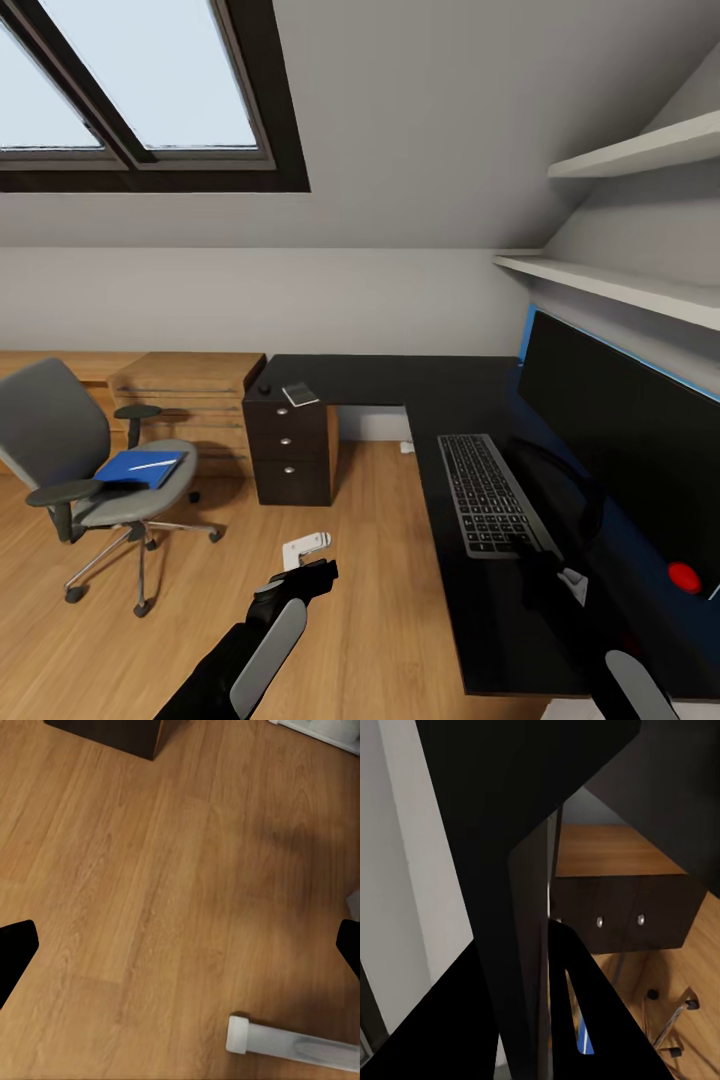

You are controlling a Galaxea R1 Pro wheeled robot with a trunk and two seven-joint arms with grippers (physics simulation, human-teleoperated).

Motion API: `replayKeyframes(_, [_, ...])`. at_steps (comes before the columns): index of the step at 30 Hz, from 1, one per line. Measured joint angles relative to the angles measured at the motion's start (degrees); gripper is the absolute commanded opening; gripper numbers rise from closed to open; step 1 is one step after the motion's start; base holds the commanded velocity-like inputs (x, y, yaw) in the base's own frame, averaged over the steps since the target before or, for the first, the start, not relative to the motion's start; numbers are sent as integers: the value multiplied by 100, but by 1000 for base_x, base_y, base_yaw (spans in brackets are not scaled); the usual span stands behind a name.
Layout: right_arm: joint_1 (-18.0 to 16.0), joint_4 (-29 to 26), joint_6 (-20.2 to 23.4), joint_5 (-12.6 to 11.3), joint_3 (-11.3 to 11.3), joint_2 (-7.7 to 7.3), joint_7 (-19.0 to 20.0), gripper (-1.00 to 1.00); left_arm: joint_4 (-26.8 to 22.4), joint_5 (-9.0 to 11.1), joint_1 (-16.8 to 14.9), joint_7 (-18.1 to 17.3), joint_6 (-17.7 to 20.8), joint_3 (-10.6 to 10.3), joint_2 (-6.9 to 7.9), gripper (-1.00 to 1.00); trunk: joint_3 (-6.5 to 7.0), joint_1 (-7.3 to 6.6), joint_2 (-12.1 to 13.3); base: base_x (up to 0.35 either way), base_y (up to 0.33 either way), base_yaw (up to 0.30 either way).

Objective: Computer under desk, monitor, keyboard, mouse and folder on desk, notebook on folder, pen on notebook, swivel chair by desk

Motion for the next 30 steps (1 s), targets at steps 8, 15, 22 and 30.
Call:
replayKeyframes(8, [0, 9, -15, 0, -8, -1, 0, -100, 0, 0, 0, -1, 6, 4, 0, 100, 0, 0, 0, 70, -7, 0])
replayKeyframes(15, [0, 38, -18, 6, -9, -1, -4, -100, 0, -4, 0, -1, 0, 0, 0, 100, 0, 1, 1, 104, 0, 0])
replayKeyframes(22, [0, 86, -18, 1, -8, -1, -1, -100, 0, -4, 0, -1, 2, 0, 0, 100, 0, 1, 1, 93, 0, 0])
replayKeyframes(30, [0, 93, -17, 1, -9, -8, -10, -100, 0, -10, 0, -2, -2, -1, 0, 100, 0, 1, 1, 30, -112, 0])
